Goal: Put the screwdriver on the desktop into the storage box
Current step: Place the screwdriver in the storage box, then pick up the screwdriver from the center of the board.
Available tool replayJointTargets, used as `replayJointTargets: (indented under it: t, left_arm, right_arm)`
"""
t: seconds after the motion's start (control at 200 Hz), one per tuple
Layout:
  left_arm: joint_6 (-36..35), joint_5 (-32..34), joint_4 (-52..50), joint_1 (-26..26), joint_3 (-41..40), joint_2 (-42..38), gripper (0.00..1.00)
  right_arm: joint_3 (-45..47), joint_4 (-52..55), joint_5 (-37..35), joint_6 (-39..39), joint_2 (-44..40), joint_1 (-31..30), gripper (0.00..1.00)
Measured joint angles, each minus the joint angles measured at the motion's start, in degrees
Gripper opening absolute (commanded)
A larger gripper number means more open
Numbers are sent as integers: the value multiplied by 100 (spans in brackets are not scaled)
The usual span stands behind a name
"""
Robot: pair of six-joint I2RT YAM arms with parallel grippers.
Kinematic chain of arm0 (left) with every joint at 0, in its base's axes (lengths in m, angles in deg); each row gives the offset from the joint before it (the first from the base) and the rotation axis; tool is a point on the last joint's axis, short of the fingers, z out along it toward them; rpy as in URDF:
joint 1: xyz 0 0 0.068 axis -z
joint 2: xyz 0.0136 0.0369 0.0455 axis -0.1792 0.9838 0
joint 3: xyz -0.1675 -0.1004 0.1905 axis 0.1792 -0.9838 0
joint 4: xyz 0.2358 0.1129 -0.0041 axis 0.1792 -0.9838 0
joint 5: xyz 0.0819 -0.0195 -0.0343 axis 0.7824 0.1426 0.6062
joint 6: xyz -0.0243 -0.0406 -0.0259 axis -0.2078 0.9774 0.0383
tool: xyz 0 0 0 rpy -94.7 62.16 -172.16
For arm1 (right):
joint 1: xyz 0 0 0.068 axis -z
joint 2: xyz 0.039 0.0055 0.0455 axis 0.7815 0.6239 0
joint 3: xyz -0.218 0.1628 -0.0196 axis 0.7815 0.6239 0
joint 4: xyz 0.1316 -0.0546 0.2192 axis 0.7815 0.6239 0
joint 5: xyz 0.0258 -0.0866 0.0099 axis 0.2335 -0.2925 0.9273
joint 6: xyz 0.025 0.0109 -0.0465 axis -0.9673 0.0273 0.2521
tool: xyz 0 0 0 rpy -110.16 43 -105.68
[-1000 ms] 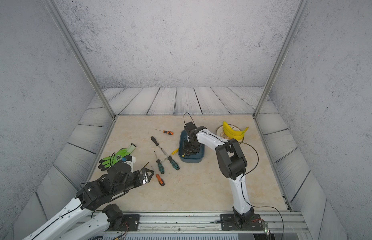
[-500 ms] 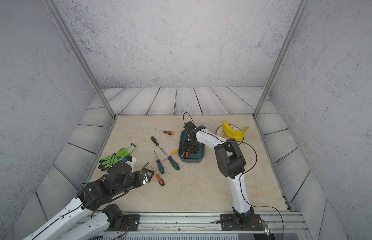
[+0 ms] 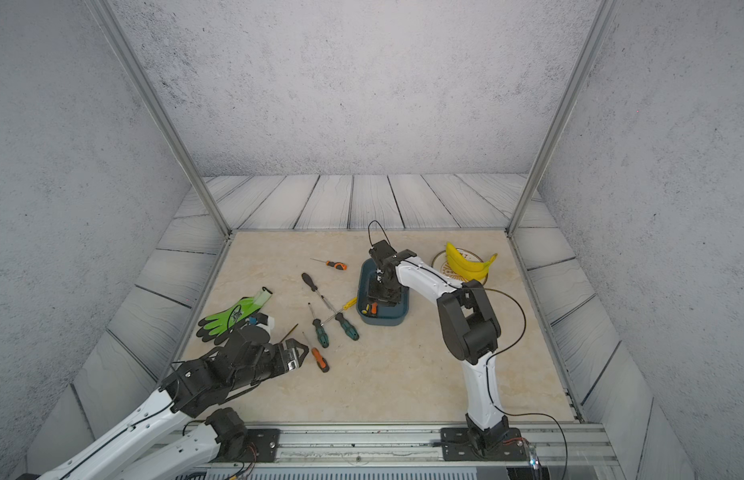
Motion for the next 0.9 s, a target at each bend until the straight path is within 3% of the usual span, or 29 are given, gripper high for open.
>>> replayJointTargets:
  t: [0.225,0.505,0.896]
  left_arm:
    - [-26,-2,-35,-2,164,577,83]
    - [-181,-61,-13,-173,376,1467,66]
    - [-505,-422,428,-831,442,2715,55]
  right_arm:
    - [579,-20,-140,146,-1062,0,44]
    - [1947,-232,-101,212,-2492,-9,41]
    - [3825,-404,-46,155,-4430,-199,37]
